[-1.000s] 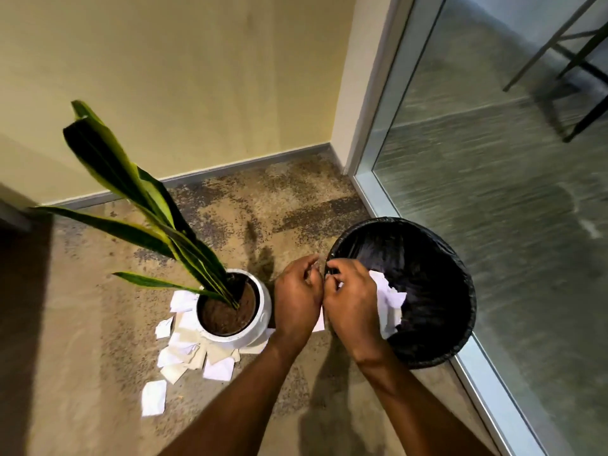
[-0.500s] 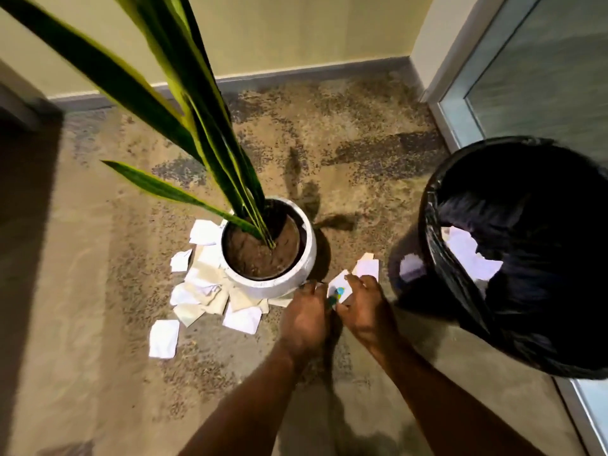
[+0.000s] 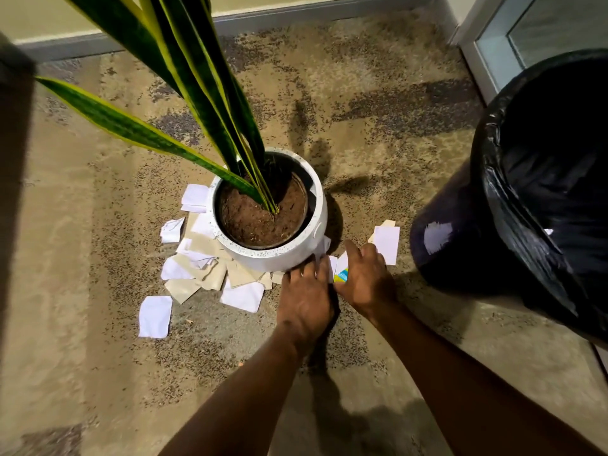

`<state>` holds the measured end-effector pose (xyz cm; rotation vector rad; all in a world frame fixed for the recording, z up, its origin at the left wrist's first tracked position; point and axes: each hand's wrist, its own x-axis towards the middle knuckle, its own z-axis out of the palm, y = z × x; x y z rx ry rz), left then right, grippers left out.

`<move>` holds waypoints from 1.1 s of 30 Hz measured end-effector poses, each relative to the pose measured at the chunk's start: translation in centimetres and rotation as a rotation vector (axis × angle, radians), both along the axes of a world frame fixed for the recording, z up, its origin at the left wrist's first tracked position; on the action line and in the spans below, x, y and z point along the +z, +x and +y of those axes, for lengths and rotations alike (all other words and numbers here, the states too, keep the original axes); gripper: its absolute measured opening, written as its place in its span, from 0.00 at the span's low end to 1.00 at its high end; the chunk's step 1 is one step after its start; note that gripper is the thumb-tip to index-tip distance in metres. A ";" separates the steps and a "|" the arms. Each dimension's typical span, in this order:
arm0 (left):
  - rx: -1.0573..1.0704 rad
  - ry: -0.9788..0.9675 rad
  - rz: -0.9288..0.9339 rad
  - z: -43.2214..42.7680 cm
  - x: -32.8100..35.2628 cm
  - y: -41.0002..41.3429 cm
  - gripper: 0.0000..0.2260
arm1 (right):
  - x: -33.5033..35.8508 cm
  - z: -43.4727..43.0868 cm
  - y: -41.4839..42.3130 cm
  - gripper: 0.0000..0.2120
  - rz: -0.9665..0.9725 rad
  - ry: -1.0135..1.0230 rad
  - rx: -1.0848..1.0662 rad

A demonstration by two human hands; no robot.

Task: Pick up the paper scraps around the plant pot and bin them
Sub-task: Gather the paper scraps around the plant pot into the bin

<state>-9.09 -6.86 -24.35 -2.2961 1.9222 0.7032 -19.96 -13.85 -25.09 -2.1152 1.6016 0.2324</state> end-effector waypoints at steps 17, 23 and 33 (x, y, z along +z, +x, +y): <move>-0.080 -0.062 -0.082 -0.6 1.1 -1.2 0.36 | -0.5 0.1 -1.3 0.18 -0.147 0.026 -0.071; -0.103 -0.025 -0.059 -0.7 2.2 -1.2 0.14 | 0.6 0.7 -2.5 0.15 -0.203 -0.085 -0.130; 0.387 -0.250 0.307 -0.9 10.2 -2.7 0.10 | 10.6 2.0 -0.9 0.07 -0.146 -0.246 -0.342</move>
